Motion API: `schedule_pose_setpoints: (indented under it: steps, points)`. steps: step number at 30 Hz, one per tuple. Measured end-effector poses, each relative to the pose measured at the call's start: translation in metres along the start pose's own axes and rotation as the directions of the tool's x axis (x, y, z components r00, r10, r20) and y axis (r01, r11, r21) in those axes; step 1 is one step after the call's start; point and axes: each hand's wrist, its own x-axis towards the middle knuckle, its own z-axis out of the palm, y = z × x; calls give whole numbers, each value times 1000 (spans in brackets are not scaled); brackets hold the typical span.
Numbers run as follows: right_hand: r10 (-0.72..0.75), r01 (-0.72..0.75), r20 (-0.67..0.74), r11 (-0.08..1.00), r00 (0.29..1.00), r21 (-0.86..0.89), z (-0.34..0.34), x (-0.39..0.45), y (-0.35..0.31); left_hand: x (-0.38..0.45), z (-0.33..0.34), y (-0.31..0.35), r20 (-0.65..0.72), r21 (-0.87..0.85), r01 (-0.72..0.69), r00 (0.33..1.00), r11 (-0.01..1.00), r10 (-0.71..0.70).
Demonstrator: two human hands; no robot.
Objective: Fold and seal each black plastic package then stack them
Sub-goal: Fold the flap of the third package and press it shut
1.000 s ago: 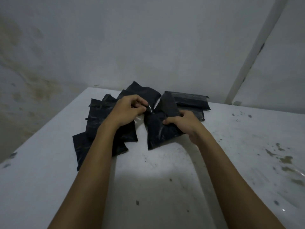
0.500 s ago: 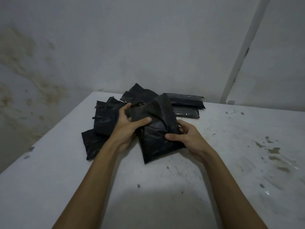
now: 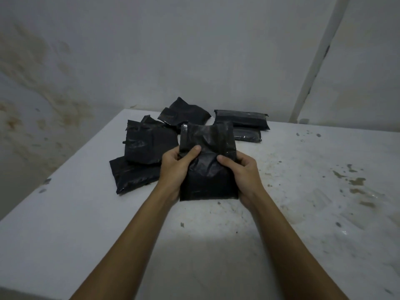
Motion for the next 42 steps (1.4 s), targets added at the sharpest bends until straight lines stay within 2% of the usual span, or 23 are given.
schedule_pose_setpoints:
  steps: [5, 9, 15, 19, 22, 26, 29, 31, 33, 35, 39, 42]
  points:
    - [-107, 108, -56, 994, 993, 15, 8, -5, 2, -2, 2, -4, -66, 33, -101, 993, 994, 103]
    - [-57, 64, -85, 995, 995, 76, 10, -5, -1, -5, 4, -5, -71, 19, -163, 984, 986, 164]
    - [28, -5, -131, 985, 991, 173, 8, -4, -3, -4, 5, -7, -77, -17, -88, 993, 996, 86]
    - [31, -2, -159, 984, 987, 180, 7, -1, -5, -5, 8, -7, -119, -52, -103, 988, 993, 96]
    - [-20, 44, -211, 993, 977, 109, 7, 1, -4, -3, 8, -9, -194, -9, -187, 964, 982, 182]
    - [-117, 129, -275, 991, 954, 28, 11, 1, -4, -1, 8, -14, -244, 187, -364, 882, 912, 402]
    - [-196, 199, -303, 980, 932, -22, 15, -1, -4, -5, 11, -11, -217, 239, -474, 825, 847, 522]
    - [-256, 256, -286, 966, 923, -38, 17, -4, -4, -5, 11, -12, -148, 242, -525, 811, 816, 566]
    - [-299, 304, -266, 952, 916, -22, 17, -5, -6, -5, 11, -13, -62, 203, -546, 821, 813, 567]
    - [-308, 318, -262, 948, 914, -5, 16, -6, -6, -5, 12, -15, -40, 140, -530, 841, 836, 540]
    - [-256, 271, -271, 963, 928, 17, 12, -3, -3, -2, 8, -10, -123, 29, -440, 890, 898, 440]
    - [-247, 265, -243, 963, 938, 44, 14, -4, -6, 3, 3, -8, -177, 1, -423, 892, 906, 416]
